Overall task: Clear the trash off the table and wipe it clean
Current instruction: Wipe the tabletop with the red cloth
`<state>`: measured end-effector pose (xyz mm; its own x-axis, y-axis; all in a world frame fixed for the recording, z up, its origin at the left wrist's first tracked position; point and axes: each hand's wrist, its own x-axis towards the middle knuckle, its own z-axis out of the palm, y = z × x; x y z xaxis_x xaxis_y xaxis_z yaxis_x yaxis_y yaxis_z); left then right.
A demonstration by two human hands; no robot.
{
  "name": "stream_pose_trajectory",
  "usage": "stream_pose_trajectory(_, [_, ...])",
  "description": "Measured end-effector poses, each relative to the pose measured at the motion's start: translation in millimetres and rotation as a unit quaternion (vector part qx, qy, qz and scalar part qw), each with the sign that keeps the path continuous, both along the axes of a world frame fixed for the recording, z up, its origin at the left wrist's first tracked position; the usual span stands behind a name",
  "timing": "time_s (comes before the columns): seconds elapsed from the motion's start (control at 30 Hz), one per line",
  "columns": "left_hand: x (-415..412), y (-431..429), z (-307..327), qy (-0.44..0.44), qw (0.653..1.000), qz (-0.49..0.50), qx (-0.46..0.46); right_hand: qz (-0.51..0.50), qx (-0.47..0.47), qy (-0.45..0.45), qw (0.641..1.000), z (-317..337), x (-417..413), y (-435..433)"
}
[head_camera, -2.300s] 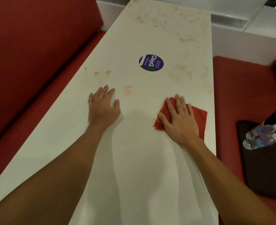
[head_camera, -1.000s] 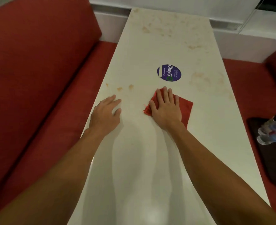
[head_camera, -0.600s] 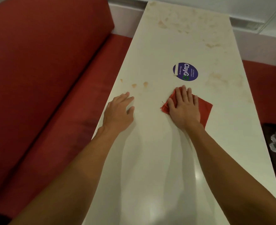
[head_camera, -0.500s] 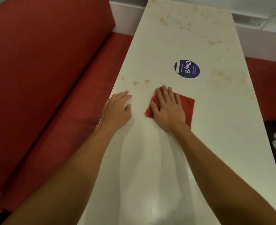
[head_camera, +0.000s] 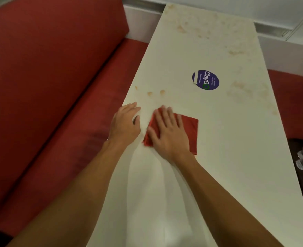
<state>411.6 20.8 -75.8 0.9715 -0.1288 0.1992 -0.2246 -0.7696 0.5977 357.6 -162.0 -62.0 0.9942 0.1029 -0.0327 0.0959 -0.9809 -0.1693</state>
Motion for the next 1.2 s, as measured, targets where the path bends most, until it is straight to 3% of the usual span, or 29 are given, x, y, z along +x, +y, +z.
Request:
stream_pose_trajectory(0.07, [2, -1, 0, 0.007, 1.0, 0.006, 0.005, 0.097, 0.004, 0.008, 0.995, 1, -12, -24])
stream_pose_trajectory(0.1, [2, -1, 0, 0.01, 1.0, 0.009, 0.007, 0.092, 0.001, 0.015, 0.996, 0, -11, -42])
stream_pose_trajectory(0.2, [-1, -3, 0, 0.007, 1.0, 0.014, -0.003, -0.062, -0.008, 0.017, 0.998, 0, 29, -72])
stream_pose_trajectory(0.27, [0, -4, 0, 0.005, 1.0, 0.023, -0.016, -0.113, 0.007, 0.014, 0.994, 2, 60, -51])
stream_pose_trajectory(0.43, [-1, -8, 2, 0.007, 0.999, 0.042, -0.03, 0.085, 0.0, 0.003, 0.996, 2, 32, -54])
stream_pose_trajectory(0.53, [-1, -9, 3, 0.015, 0.999, 0.041, -0.028, -0.021, -0.016, -0.003, 1.0, 1, 36, -96])
stream_pose_trajectory(0.63, [0, -9, 3, 0.013, 0.999, 0.042, -0.021, -0.116, 0.001, 0.003, 0.993, 0, 84, -71])
stream_pose_trajectory(0.7, [-2, -10, 3, 0.009, 0.999, 0.044, -0.015, -0.062, -0.001, 0.005, 0.998, 0, 98, -41])
stream_pose_trajectory(0.83, [-5, -9, 1, 0.006, 0.999, 0.04, 0.006, 0.169, -0.008, 0.015, 0.985, 3, 59, -56])
stream_pose_trajectory(0.9, [-8, -8, 1, 0.008, 0.999, 0.037, 0.004, 0.142, -0.004, 0.009, 0.99, 5, 53, -83])
stream_pose_trajectory(0.97, [-10, -6, 0, 0.001, 0.999, 0.033, 0.016, 0.046, -0.01, 0.004, 0.999, 6, 73, -90])
stream_pose_trajectory(1.07, [-16, -5, 0, -0.003, 0.999, 0.032, 0.031, -0.041, -0.008, 0.006, 0.999, 3, 118, -54])
stream_pose_trajectory(1.13, [-19, -1, 3, -0.006, 0.998, 0.049, 0.035, -0.015, -0.003, 0.007, 1.0, 4, 131, -14])
stream_pose_trajectory(1.2, [-22, 4, 6, -0.006, 0.995, 0.082, 0.052, 0.077, -0.004, 0.007, 0.997, 4, 120, 10])
